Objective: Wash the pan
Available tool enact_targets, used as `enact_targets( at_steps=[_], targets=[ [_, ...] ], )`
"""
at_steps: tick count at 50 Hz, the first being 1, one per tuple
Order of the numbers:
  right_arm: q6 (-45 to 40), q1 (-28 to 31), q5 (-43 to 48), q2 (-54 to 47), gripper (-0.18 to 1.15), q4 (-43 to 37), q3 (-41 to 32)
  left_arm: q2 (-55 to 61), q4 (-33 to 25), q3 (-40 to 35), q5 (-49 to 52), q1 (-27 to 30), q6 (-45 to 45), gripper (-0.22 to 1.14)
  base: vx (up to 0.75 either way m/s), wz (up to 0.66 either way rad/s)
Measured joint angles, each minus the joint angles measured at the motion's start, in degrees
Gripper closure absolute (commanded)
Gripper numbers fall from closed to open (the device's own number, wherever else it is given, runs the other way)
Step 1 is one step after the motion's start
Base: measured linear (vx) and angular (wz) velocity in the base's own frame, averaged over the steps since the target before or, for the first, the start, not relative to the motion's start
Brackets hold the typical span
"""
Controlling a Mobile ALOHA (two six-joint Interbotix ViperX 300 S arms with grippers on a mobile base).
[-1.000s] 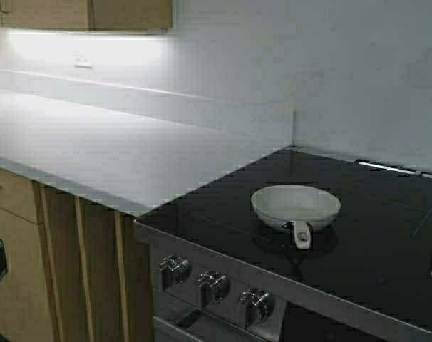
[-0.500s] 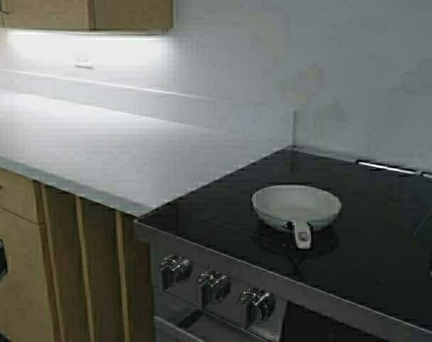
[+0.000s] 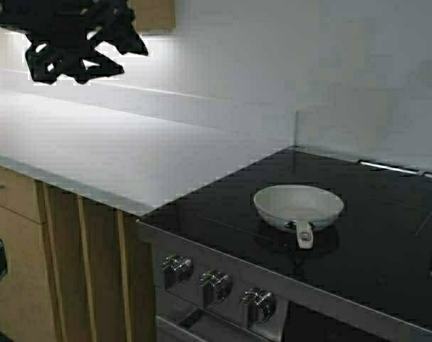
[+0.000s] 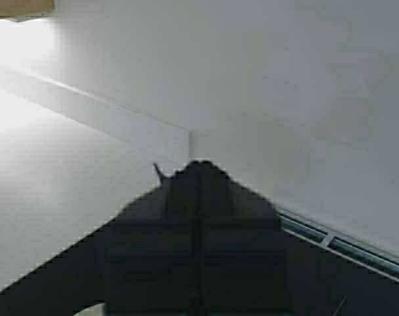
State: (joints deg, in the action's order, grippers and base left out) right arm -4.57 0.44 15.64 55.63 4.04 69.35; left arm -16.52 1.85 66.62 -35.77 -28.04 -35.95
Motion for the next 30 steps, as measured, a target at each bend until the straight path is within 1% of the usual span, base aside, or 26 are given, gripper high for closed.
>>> enact_targets(
  at_steps=[8,14,20,30],
  targets=[
    [0.3,0.1,-0.5,-0.1,0.92,0.0,0.1,11.8,5.5,-0.5,-9.8,-0.9,-8.6,0.07,0.00,0.00],
    [0.3,0.0,-0.6,-0.1,0.92,0.0,0.1,22.1,11.1,-3.3,-17.8,-0.9,-15.5,0.06,0.00,0.00],
    [0.3,0.1,-0.9,0.0,0.92,0.0,0.1,32.4,15.5,-7.7,-24.5,-1.4,-21.4,0.06,0.00,0.00],
    [0.3,0.1,-1.0,0.0,0.92,0.0,0.1,49.0,20.7,-17.6,-34.7,-2.8,-32.9,0.06,0.00,0.00]
  ],
)
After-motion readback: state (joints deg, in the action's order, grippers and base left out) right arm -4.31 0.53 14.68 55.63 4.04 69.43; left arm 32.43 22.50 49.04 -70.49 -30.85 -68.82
